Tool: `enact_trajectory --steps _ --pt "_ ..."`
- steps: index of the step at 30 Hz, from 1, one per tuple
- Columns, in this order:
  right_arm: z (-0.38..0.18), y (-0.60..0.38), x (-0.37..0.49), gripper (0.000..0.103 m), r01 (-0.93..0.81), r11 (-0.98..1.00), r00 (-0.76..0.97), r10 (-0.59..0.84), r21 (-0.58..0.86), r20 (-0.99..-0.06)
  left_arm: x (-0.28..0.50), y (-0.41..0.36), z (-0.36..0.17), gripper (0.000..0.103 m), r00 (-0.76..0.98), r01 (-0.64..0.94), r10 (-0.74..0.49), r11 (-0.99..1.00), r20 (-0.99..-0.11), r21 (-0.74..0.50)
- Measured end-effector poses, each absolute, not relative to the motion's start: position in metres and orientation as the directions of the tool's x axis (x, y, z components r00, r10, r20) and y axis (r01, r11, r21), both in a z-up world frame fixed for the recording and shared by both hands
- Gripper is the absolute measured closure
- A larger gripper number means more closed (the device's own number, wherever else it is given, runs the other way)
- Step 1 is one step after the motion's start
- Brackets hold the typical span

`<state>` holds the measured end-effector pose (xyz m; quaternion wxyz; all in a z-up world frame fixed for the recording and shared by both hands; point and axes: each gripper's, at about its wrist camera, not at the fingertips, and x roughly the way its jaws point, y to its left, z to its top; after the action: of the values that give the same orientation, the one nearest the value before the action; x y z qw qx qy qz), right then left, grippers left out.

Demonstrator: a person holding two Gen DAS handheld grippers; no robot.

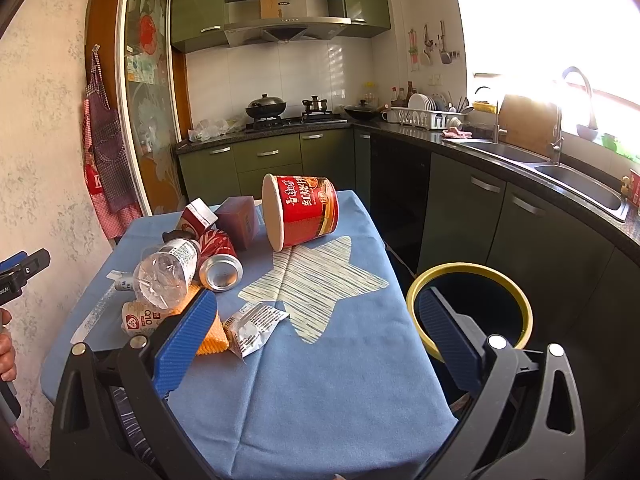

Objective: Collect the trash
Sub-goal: 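Grasp the red-and-white noodle cup with the right gripper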

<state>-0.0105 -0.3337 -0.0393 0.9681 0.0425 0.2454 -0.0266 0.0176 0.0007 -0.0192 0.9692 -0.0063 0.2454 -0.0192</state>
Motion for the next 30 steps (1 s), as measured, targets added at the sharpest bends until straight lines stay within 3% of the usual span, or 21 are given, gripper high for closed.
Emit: enact_trajectory --steps 13,21,28,30 --pt "-0.034 -0.330 0.027 0.006 0.066 0.998 0.870 -0.052 0.011 -0.491 0.062 0.014 -0.029 0.004 0.864 0.014 -0.020 1.000 -0.502 -0.017" --pt "-0.019 -0.308 0.137 0.006 0.042 0.994 0.847 -0.089 -0.101 -0.524 0.149 0.039 -0.028 0.004 0.865 -0.031 0.010 0.999 -0.502 -0.034" --pt "-0.048 -0.275 0.242 0.007 0.046 0.975 0.799 -0.167 -0.217 -0.578 0.221 0.043 -0.044 0.004 0.855 -0.020 -0.003 0.999 -0.518 -0.040" --pt "-0.062 -0.270 0.264 0.012 0.075 0.961 0.781 -0.222 -0.265 -0.584 0.239 0.041 -0.054 0.004 0.843 -0.011 -0.013 0.999 -0.538 -0.041"
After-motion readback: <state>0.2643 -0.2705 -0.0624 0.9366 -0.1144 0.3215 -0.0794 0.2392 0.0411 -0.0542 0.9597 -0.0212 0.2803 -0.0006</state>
